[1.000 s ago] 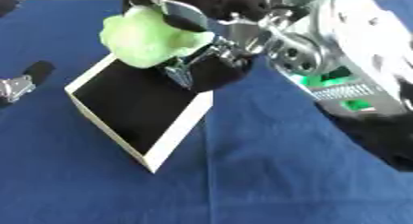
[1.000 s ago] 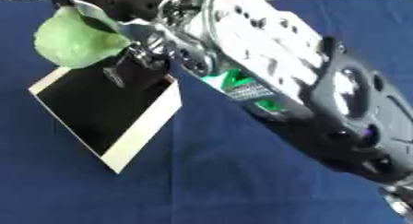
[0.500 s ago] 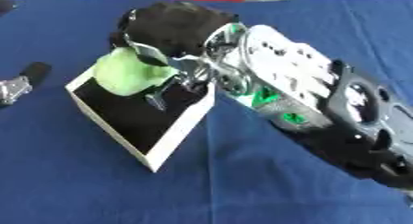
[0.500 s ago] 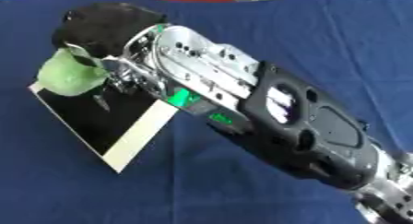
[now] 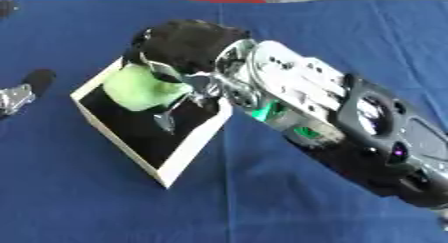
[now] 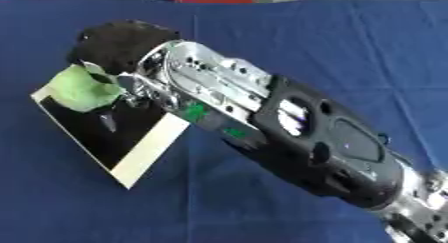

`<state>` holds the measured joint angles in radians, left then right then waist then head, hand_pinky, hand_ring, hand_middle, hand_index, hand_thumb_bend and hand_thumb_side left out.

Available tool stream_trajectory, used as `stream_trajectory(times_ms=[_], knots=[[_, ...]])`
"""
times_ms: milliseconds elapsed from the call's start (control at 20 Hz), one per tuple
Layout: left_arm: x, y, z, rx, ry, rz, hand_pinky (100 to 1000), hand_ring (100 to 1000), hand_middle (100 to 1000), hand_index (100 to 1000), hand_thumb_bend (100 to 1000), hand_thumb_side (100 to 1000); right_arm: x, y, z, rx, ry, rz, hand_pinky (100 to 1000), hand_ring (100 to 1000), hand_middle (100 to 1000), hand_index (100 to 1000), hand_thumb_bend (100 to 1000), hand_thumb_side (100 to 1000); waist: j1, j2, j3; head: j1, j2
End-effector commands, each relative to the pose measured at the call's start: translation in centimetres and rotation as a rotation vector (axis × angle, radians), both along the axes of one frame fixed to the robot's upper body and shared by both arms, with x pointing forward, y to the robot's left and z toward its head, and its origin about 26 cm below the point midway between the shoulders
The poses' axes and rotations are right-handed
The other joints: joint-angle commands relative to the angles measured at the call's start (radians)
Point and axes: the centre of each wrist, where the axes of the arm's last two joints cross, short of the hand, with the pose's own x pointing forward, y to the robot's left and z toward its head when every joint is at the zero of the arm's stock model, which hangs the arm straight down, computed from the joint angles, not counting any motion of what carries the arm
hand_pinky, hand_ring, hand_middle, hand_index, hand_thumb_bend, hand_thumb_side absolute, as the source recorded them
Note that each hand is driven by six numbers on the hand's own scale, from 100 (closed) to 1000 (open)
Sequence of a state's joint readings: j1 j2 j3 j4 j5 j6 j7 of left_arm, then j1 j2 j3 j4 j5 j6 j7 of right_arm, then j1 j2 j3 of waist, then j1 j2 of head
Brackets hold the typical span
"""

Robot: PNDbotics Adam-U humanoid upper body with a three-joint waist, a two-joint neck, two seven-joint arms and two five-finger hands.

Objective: Pick up objects on the table and place them in the box.

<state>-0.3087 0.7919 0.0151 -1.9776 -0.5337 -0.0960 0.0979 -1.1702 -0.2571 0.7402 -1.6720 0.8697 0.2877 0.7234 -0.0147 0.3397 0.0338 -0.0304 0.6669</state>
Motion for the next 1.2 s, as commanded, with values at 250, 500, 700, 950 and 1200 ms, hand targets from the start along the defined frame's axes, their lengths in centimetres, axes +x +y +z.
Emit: stream_trajectory(times_ms=[250, 500, 700, 950, 1200], knots=[[-0.2, 0.1, 0.7, 0.008, -0.017, -0.004, 510, 654, 641, 789, 509, 618, -0.2, 0.1, 0.9, -0.084, -0.064, 0.02, 958, 997, 941, 948, 100, 896, 0.009, -0.018, 0.0, 0.0, -0.008], [-0.2, 0.1, 0.6, 0.005, -0.017, -0.002, 510, 654, 641, 789, 509, 617, -0.2, -0.3, 1.4, -0.11, -0.132, 0.002, 968, 1000, 931, 954, 100, 949, 0.01, -0.018, -0.003, 0.002, -0.011], [-0.2, 0.2, 0.5, 0.004, -0.013, 0.0, 510, 654, 640, 789, 508, 616, -0.3, -0.4, 1.6, -0.124, -0.168, -0.003, 971, 1000, 936, 959, 145, 917, 0.01, -0.018, -0.004, 0.004, -0.009], [-0.2, 0.2, 0.5, 0.003, -0.01, 0.0, 510, 652, 637, 788, 495, 608, -0.3, -0.6, 1.7, -0.144, -0.18, -0.02, 977, 1000, 944, 989, 193, 850, 0.012, -0.019, -0.005, 0.004, -0.011], [-0.2, 0.2, 0.4, 0.004, -0.008, 0.003, 508, 650, 635, 787, 429, 557, -0.8, -0.7, 1.9, -0.122, -0.119, 0.011, 985, 978, 906, 1000, 136, 100, 0.013, -0.02, -0.005, 0.006, -0.011]])
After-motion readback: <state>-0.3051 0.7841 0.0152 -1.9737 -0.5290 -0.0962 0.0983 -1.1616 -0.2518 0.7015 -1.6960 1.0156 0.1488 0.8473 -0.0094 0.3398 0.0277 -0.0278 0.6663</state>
